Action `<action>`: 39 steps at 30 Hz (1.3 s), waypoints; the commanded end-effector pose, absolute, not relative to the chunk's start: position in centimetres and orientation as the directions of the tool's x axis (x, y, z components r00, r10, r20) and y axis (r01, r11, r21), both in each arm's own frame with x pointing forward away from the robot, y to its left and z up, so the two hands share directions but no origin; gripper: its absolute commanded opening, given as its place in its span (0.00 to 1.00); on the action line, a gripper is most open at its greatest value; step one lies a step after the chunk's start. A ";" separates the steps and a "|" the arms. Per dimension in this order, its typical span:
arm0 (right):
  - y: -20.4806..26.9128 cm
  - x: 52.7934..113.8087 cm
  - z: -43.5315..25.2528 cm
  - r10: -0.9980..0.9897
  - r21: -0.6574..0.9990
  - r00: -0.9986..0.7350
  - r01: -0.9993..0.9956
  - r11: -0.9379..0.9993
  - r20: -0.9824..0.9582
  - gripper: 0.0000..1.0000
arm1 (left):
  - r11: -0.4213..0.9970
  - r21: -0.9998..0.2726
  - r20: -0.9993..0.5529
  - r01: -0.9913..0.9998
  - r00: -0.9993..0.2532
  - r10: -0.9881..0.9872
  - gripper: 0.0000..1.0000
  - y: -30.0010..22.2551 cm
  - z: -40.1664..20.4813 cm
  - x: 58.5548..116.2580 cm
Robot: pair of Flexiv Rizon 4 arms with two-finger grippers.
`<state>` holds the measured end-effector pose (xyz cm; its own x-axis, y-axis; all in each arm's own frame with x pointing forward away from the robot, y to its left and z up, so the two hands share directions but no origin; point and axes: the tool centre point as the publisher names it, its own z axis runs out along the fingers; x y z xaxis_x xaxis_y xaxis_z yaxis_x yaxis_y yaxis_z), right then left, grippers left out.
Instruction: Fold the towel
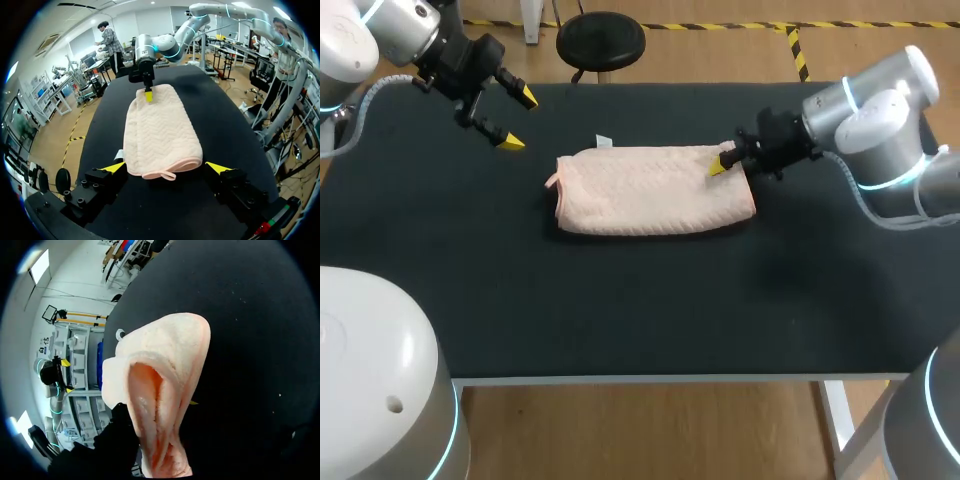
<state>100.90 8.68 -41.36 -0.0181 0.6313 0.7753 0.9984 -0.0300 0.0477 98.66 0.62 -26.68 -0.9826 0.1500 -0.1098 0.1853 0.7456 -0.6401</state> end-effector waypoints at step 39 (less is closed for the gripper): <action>31.2 100.4 -36.8 0.756 0.103 -0.147 0.989 0.106 0.638 0.00 | 0.744 -0.641 -0.112 0.187 -0.982 0.150 1.00 0.6 -26.8 98.7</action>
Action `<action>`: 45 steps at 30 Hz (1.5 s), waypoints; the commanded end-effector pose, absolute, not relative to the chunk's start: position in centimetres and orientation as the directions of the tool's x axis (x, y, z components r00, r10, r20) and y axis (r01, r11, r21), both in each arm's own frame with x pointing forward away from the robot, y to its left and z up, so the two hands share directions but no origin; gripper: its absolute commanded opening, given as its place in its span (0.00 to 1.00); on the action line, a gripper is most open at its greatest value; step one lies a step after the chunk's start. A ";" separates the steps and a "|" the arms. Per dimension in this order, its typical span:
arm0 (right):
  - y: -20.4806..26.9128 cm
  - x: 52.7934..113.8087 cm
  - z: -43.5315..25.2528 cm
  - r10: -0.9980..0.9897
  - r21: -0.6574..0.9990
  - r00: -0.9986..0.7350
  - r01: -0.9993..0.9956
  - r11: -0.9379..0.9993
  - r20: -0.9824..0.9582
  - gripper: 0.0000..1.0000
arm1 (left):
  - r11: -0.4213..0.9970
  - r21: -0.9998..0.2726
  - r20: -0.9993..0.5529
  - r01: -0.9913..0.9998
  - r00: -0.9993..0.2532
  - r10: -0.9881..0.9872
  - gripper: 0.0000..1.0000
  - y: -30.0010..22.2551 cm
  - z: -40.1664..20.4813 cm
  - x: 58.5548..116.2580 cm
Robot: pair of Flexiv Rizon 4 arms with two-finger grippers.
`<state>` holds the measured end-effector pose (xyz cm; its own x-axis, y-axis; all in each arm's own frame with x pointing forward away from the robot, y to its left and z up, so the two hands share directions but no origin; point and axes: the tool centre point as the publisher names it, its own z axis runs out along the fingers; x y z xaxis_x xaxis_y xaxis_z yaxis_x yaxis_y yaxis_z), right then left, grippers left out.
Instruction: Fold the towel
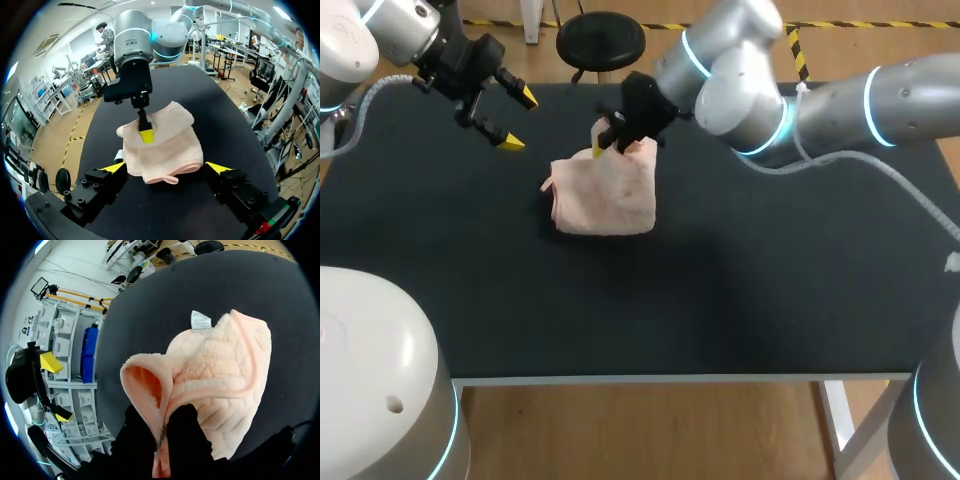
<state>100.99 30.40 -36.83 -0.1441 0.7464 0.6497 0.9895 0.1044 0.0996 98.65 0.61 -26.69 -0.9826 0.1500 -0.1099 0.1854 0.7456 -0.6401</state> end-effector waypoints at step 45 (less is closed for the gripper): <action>28.1 96.8 -30.5 0.649 0.668 -0.572 0.733 0.129 0.501 1.00 | 0.744 -0.641 -0.112 0.187 -0.982 0.150 1.00 0.6 -26.8 98.7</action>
